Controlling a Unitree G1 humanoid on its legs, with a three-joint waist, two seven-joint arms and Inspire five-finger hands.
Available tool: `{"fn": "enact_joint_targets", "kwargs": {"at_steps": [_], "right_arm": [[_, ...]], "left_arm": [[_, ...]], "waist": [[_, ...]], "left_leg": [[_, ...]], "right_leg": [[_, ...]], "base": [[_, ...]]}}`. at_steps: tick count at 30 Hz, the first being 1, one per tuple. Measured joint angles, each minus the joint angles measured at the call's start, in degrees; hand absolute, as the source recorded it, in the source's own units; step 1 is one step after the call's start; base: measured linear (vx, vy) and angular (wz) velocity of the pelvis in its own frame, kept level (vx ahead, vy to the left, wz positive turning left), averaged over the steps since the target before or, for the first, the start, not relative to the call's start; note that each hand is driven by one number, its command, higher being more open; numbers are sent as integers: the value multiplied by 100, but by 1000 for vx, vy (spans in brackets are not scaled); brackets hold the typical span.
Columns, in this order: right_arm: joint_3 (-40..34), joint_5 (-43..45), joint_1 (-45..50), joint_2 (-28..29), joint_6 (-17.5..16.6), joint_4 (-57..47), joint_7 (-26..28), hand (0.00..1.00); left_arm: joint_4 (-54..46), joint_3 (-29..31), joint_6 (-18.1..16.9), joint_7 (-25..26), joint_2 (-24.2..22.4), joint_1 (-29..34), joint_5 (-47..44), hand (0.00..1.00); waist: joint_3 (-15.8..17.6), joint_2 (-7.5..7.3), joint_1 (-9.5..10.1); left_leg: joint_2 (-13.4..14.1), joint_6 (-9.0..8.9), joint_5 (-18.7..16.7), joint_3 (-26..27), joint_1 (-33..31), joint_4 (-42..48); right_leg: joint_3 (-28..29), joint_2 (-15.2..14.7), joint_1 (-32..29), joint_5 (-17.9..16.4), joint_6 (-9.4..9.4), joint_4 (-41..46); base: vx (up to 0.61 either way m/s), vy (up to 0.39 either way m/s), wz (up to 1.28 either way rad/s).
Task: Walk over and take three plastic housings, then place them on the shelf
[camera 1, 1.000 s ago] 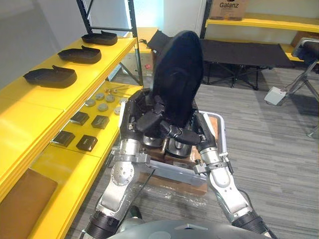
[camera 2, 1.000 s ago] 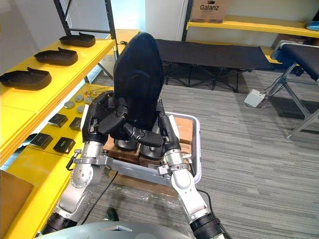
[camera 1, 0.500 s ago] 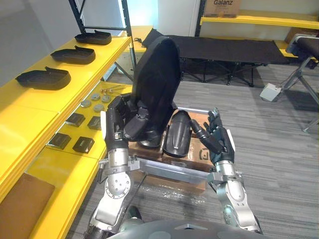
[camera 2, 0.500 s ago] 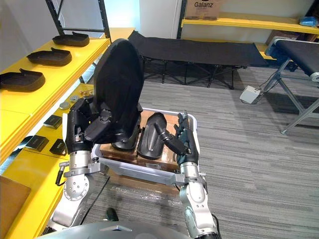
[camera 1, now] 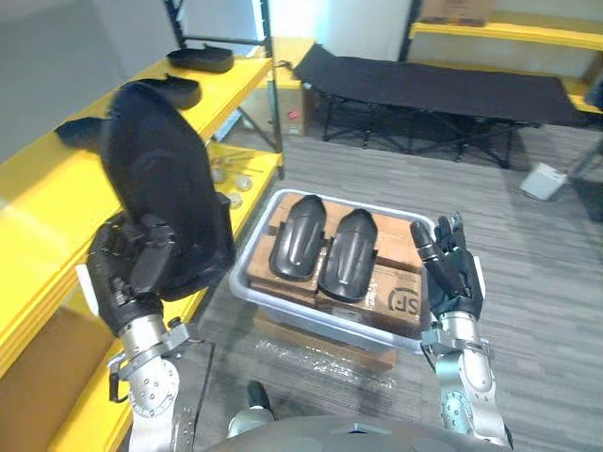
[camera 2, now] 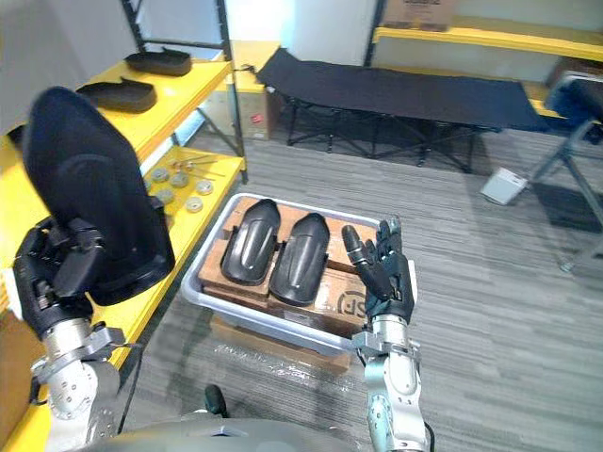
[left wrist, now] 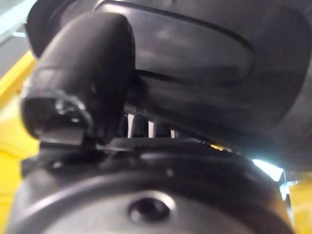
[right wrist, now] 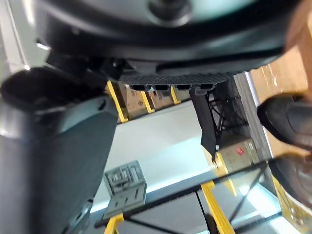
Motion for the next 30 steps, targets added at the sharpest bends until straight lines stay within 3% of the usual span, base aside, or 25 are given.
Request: {"fn": "enact_joint_targets", "kwargs": {"at_steps": [4, 9, 11, 12, 14, 18, 21, 22, 23, 24, 25, 26, 27, 29, 30], "right_arm": [[526, -17, -690, -4, 7, 111, 49, 100], [1385, -799, -1549, -22, 25, 571, -23, 100], [1534, -924, -1605, 4, 34, 566, -60, 100], [1539, -923, -1575, -16, 91, 566, -145, 100], [1450, -908, -1540, -67, 187, 566, -271, 100], [1163, -901, -1340, -151, 243, 567, -351, 100], [892, -965, -1069, -241, 249, 571, -359, 100], [767, -1024, -966, -240, 256, 568, -404, 100], [692, -1024, -895, -244, 256, 562, -436, 100], [422, -1022, -765, -266, 256, 551, -499, 100], [277, -1025, -714, -271, 256, 543, -543, 100], [53, -1032, -565, -295, 250, 442, -618, 100], [-146, -1028, -374, -332, 175, 322, -686, 100], [-289, -1012, -218, -318, 90, 324, -707, 100], [-316, -1014, -122, -308, 69, 323, -718, 100]], "left_arm": [[-135, 209, 0, -51, -139, 244, 244, 0], [-183, 311, -5, -406, -254, 426, 201, 0], [-182, 252, -5, -488, -247, 408, 205, 0], [-180, 146, -5, -618, -225, 360, 203, 0], [-180, 29, -6, -748, -192, 351, 206, 0], [-173, -22, -4, -851, -188, 563, 175, 0], [-158, -21, -4, -947, -194, 778, 147, 0], [-62, -31, -5, -1078, -182, 753, 48, 0], [39, -53, -7, -1178, -153, 683, -35, 0], [302, -185, -13, -1324, -73, 441, -88, 0], [380, -255, -19, -1404, -60, 380, -90, 0], [404, -395, -23, -1477, -26, 384, -109, 0], [404, -506, -77, -1500, -20, 373, -113, 0], [401, -602, -127, -1453, 28, 255, -116, 0], [401, -624, -131, -1405, 102, 193, -115, 0]], "waist": [[38, 54, 265], [100, -27, 638], [122, -58, 616], [157, -117, 561], [188, -160, 559], [283, -77, 599], [344, 19, 579], [413, 73, 452], [405, -16, 357], [519, -188, 171], [537, -187, 185], [517, -95, 172], [474, 21, 126], [539, 93, 67], [550, 43, 13]], "left_leg": [[-64, 38, 95, -421, -169, 1], [-158, 28, 110, -779, -292, 5], [-217, 116, 159, -1023, -375, 16], [-298, 152, 202, -1345, -424, 16], [-389, 110, 235, -1583, -479, 20], [-352, 124, 347, -1892, -547, 28], [-284, 254, 395, -1940, -575, 75], [-243, 805, 63, -1491, -694, 260], [-245, 1261, -282, -1108, -777, 418], [-169, 1544, -998, -258, -883, 837], [-35, 1301, -1137, 156, -956, 1145], [114, 1076, -1104, 537, -945, 1621], [114, 760, -865, 609, -840, 1620], [13, 728, -505, 630, -758, 1329], [-64, 724, -395, 631, -735, 1169]], "right_leg": [[-414, 7, 109, -137, 22, 133], [-650, 4, 200, -318, 21, 272], [-490, 20, 193, -535, -66, 442], [-40, 103, 230, -824, -139, 556], [31, 128, 252, -1003, -102, 709], [-108, 200, 242, -1296, -34, 1107], [-167, 258, 234, -1561, -94, 1487], [-393, 309, 365, -1561, -87, 1434], [-481, 356, 431, -1522, -87, 1313], [-692, 365, 653, -1408, -131, 1028], [-818, 284, 649, -1410, -140, 1052], [-936, 248, 612, -1461, -186, 1109], [-985, 264, 528, -1567, -220, 1209], [-1019, 208, 463, -1633, -188, 1416], [-1011, 155, 406, -1621, -153, 1487]], "base": [[-2, -32, 56], [-13, -16, 35], [-37, -16, 83], [-60, -32, 116], [-69, -39, 88], [-94, -72, 42], [-90, -74, 38], [-77, -84, 87], [-85, -116, 154], [-78, -99, 136], [-88, -39, 122], [-39, 45, 58], [-7, 62, 51], [-2, 30, 23], [-18, 21, 8]]}}
